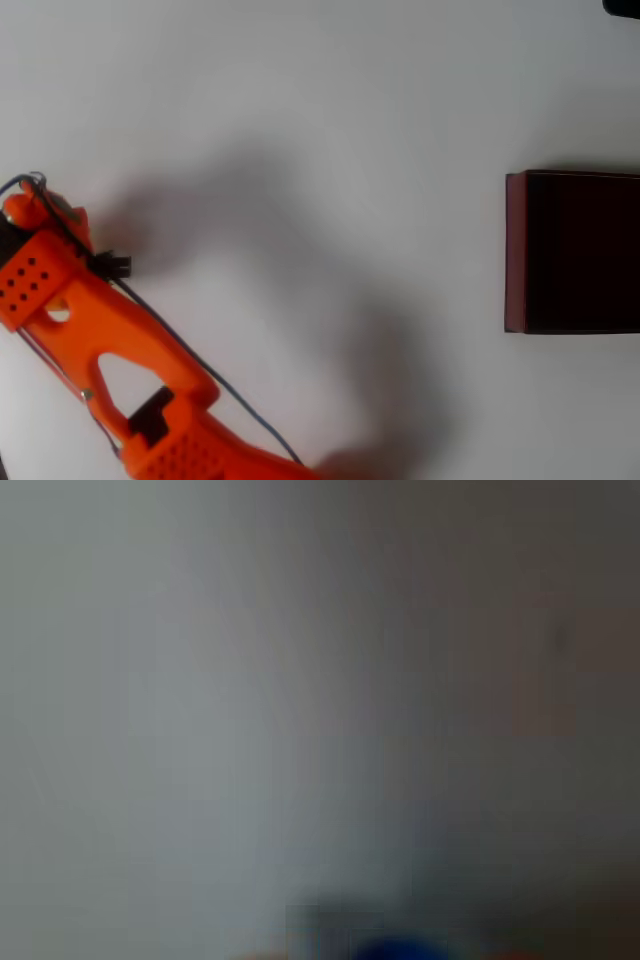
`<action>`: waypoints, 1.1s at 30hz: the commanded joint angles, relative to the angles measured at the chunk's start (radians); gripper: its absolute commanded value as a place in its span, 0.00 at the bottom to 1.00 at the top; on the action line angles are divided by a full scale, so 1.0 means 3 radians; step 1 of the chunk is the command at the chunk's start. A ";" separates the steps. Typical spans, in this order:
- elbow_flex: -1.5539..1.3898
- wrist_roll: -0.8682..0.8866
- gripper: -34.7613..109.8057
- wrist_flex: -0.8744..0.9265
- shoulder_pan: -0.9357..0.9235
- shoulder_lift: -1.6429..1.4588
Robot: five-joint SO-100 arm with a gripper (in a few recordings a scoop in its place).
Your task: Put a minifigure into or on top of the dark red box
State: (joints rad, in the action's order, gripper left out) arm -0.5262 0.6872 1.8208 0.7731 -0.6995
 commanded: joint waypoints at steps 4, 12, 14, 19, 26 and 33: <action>-0.0741 -0.0056 0.24 0.0051 -0.0107 -0.1227; -0.1943 -0.0072 0.24 0.0036 -0.0302 -0.2449; -0.2475 -0.0056 0.24 -0.0036 -0.0424 -0.3027; -0.3988 -0.0159 0.24 -0.0455 -0.1023 -0.5011; -0.4776 -0.0706 0.24 -0.0634 -0.2296 -0.6453; -0.5149 -0.1355 0.24 -0.1319 -0.3630 -0.6709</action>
State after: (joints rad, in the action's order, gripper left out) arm -2.0509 0.3405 1.5048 -0.1595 -2.6860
